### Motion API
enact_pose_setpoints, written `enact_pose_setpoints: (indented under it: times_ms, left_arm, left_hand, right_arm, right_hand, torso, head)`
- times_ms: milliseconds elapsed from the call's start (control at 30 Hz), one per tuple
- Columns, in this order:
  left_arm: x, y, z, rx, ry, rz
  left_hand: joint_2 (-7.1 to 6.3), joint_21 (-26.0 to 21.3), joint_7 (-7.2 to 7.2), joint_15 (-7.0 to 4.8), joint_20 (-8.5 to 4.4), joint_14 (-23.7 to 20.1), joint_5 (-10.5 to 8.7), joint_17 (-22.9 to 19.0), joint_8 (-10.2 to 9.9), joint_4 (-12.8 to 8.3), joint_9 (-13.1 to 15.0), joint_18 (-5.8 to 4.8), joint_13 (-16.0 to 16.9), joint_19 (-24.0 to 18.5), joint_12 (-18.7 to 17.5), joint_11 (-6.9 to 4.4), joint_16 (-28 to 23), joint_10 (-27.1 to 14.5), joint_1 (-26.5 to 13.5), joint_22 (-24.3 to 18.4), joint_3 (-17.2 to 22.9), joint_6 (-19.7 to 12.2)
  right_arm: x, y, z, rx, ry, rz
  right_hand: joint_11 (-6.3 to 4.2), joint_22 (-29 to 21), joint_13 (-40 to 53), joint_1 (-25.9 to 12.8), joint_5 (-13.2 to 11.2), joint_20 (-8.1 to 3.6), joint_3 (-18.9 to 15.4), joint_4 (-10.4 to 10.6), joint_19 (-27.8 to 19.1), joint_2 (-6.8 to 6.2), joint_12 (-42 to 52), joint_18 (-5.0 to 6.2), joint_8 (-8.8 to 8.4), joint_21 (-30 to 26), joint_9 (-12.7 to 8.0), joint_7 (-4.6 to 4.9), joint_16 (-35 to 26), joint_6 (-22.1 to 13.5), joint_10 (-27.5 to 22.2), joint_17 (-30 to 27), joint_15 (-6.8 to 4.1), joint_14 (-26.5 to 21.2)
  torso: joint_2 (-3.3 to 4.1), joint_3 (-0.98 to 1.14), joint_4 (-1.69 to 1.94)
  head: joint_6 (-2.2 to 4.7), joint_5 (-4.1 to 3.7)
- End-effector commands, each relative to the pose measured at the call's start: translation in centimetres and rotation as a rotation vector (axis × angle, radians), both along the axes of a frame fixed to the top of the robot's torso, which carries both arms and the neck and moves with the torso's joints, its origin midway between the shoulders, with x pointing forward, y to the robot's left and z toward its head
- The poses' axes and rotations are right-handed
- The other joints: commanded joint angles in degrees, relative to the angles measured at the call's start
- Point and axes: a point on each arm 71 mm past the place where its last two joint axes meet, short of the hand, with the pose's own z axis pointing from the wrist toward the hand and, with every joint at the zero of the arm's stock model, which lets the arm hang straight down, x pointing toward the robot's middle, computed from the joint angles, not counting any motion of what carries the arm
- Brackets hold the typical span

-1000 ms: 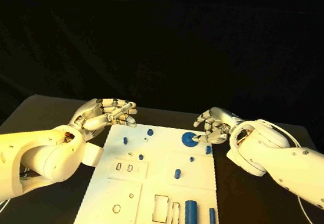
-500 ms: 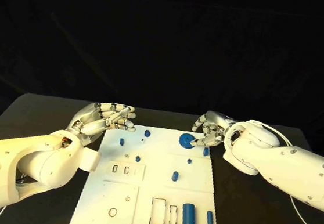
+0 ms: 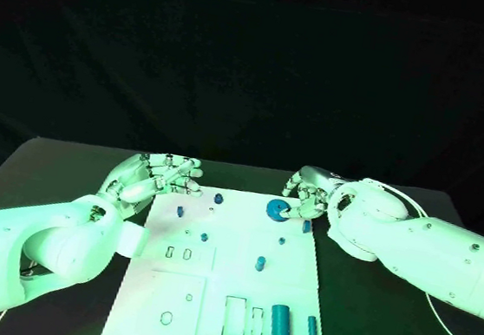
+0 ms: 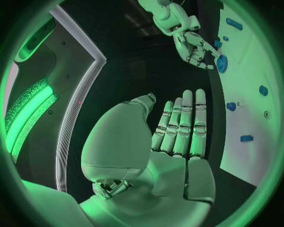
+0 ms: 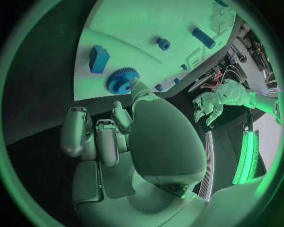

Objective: Assemble the parts on the task board

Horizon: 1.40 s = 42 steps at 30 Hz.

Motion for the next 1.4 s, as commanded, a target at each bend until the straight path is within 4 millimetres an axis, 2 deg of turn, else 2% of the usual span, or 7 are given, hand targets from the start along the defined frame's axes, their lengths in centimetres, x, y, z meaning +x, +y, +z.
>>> enact_pose_setpoints:
  times_ms: [33,233,333,567,700,1033,1400]
  left_arm:
    - [0.0,-0.2,0.2,-0.016,-0.013,-0.016]
    - [0.0,-0.2,0.2,-0.015,-0.012,-0.016]
    - [0.0,-0.2,0.2,-0.015,-0.011,-0.015]
    - [0.0,-0.2,0.2,-0.014,-0.010,-0.015]
    - [0.1,-0.2,0.2,-0.014,-0.010,-0.015]
    - [0.1,-0.2,0.1,-0.013,-0.007,-0.016]
    - [0.1,-0.2,0.1,-0.012,-0.006,-0.015]
  left_hand:
    - [-0.67,0.2,1.04,-0.03,-0.17,-0.3,-0.39,0.1,0.3,-0.1,0.1,1.02,-0.1,-0.4,-0.4,0.02,0.3,0.3,0.0,0.0,0.3,0.2]
    - [-0.67,0.2,1.04,-0.03,-0.17,-0.3,-0.39,0.1,0.3,-0.1,0.1,1.02,-0.1,-0.4,-0.4,0.02,0.3,0.3,0.0,0.0,0.3,0.2]
    - [-0.67,0.2,1.04,-0.03,-0.17,-0.3,-0.39,0.1,0.3,-0.1,0.1,1.02,-0.1,-0.4,-0.4,0.02,0.3,0.3,0.0,0.0,0.3,0.2]
    - [-0.67,0.2,1.04,-0.03,-0.17,-0.3,-0.39,0.1,0.3,-0.1,0.1,1.02,-0.1,-0.4,-0.4,0.02,0.3,0.3,0.0,0.0,0.3,0.2]
    - [-0.69,0.2,1.05,0.00,-0.14,-0.4,-0.39,0.2,0.3,-0.1,0.1,1.02,-0.1,-0.5,-0.5,0.04,0.3,0.2,0.0,0.1,0.3,0.1]
    - [-0.69,0.2,1.05,0.00,-0.14,-0.4,-0.39,0.2,0.3,-0.1,0.1,1.02,-0.1,-0.5,-0.5,0.04,0.3,0.2,0.0,0.1,0.3,0.1]
    - [-0.69,0.3,1.07,0.02,-0.11,-0.5,-0.40,0.2,0.3,-0.1,0.1,1.02,-0.1,-0.6,-0.5,0.05,0.3,0.3,0.0,0.1,0.4,0.1]
  right_arm:
    - [-0.1,0.2,-0.2,-0.021,0.006,0.009]
    - [-0.1,0.6,-0.6,-0.019,0.013,0.015]
    - [-0.1,0.8,-0.8,-0.018,0.015,0.018]
    - [-0.1,1.1,-1.1,-0.017,0.019,0.021]
    - [-0.1,1.0,-1.2,-0.023,0.018,0.018]
    - [0.1,0.7,-1.3,-0.039,0.005,0.009]
    - [-0.1,0.4,-1.4,-0.057,0.002,0.012]
  right_hand:
    - [-0.07,0.2,0.5,-0.1,0.3,0.07,-0.2,0.0,0.4,0.69,0.6,-1.09,0.41,0.4,0.1,-0.13,0.3,0.6,0.5,5.3,0.34,3.9]
    - [-0.15,0.7,1.6,0.0,0.3,0.03,0.0,-0.1,0.7,0.93,1.7,-1.18,0.69,0.8,0.3,-0.25,0.5,1.1,1.1,5.7,0.28,4.0]
    - [-0.19,0.8,1.8,0.1,0.3,0.02,0.1,-0.1,0.7,1.03,1.9,-1.20,0.77,0.8,0.3,-0.28,0.5,1.3,1.2,5.8,0.26,4.0]
    - [-0.30,1.2,2.7,0.4,0.3,-0.05,0.5,-0.1,0.9,1.44,2.8,-1.26,1.00,1.1,0.4,-0.40,0.7,1.7,1.7,6.1,0.17,4.1]
    - [-0.35,1.4,3.3,0.7,0.3,-0.09,0.9,-0.2,1.0,1.65,3.4,-1.30,1.08,1.3,0.4,-0.45,0.7,2.0,2.1,6.2,0.13,4.1]
    - [-0.40,1.6,3.2,1.1,0.3,-0.14,1.4,-0.3,1.0,1.84,3.3,-1.32,1.13,1.3,0.4,-0.47,0.8,2.1,1.9,6.3,0.09,4.1]
    - [-0.38,1.8,3.3,1.8,0.3,-0.16,1.7,-0.4,1.1,1.40,3.4,-1.35,1.05,1.4,0.4,-0.46,0.8,2.1,1.8,6.5,0.08,4.2]
  torso:
    - [-0.09,0.11,0.00]
    - [-0.02,0.31,0.13]
    - [0.03,0.27,0.19]
    - [0.06,0.67,0.43]
    - [0.03,0.77,0.40]
    - [0.04,0.65,0.44]
    - [0.03,0.64,0.40]
  head:
    - [-0.23,0.07]
    - [-0.58,0.25]
    - [-0.68,0.28]
    - [-1.25,0.34]
    - [-1.42,0.38]
    - [-1.47,0.15]
    - [-1.61,0.31]
